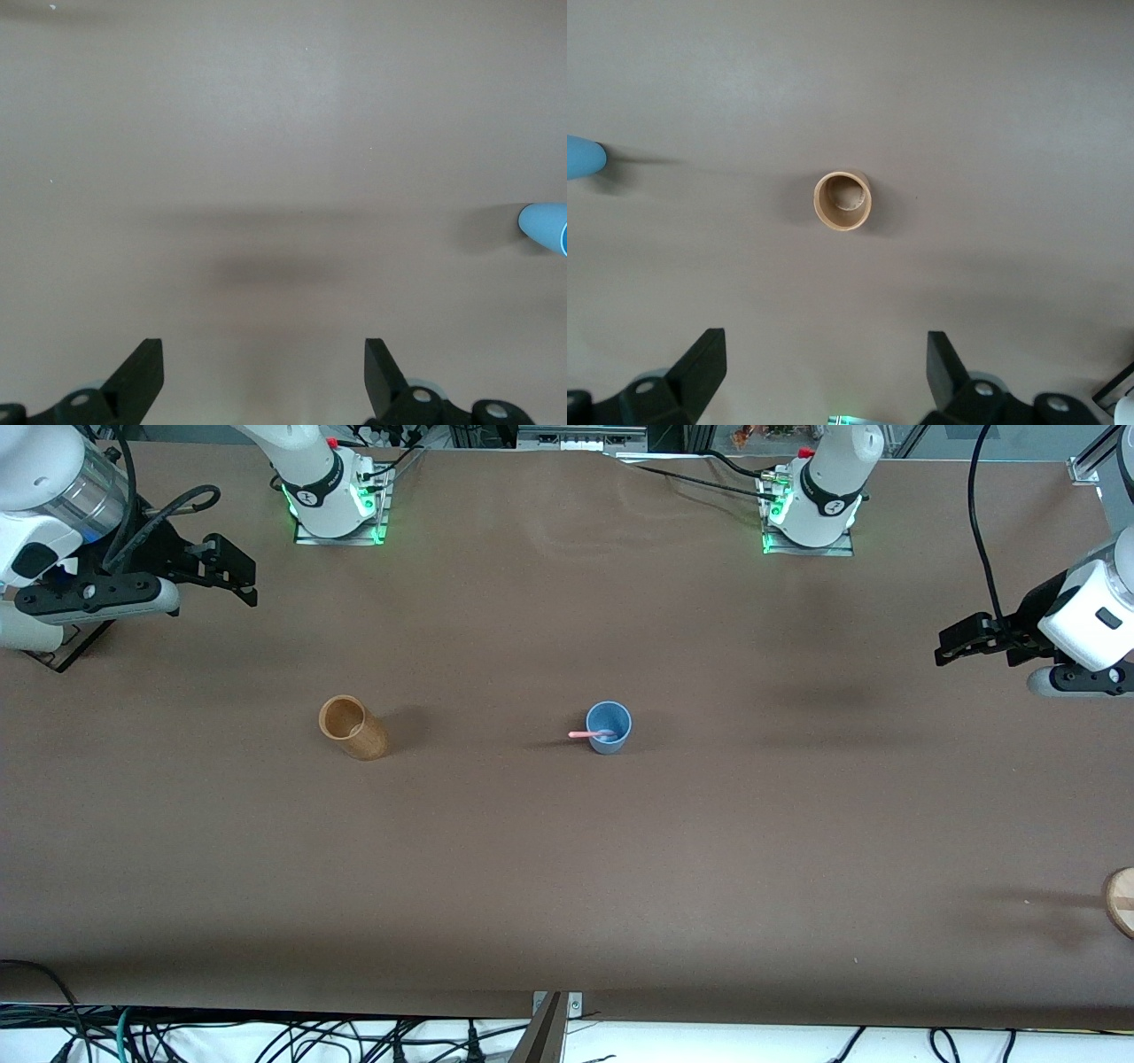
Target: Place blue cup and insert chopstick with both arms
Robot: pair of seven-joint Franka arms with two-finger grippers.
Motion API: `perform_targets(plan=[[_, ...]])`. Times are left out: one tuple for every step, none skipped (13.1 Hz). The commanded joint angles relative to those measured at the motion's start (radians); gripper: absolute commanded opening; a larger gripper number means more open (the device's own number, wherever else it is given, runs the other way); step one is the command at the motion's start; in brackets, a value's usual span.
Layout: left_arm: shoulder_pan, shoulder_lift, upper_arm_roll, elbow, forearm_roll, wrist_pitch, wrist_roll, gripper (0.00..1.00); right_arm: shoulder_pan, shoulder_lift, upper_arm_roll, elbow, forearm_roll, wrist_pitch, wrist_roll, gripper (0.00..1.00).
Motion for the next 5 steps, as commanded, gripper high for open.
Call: perform_targets(plan=[[-0.002, 0.013, -0.002, 0.027, 0.017, -0.006, 0.014, 1.00, -0.011, -0.005, -0.003, 0.012, -0.006, -0.004, -0.026, 1.00], [-0.002, 0.013, -0.001, 0.027, 0.017, -0.008, 0.013, 1.00, -0.011, -0.003, -0.003, 0.015, -0.006, -0.004, -0.038, 1.00], [-0.002, 0.013, -0.001, 0.027, 0.017, -0.008, 0.013, 1.00, -0.011, -0.003, -0.003, 0.017, -0.006, -0.004, -0.038, 1.00], [-0.002, 0.013, -0.001, 0.027, 0.017, -0.008, 0.013, 1.00, -0.011, -0.003, -0.002, 0.018, -0.006, -0.004, -0.038, 1.00], [-0.002, 0.015, -0.001, 0.027, 0.017, -0.008, 0.014, 1.00, -0.011, -0.005, -0.002, 0.017, -0.006, -0.005, -0.037, 1.00]])
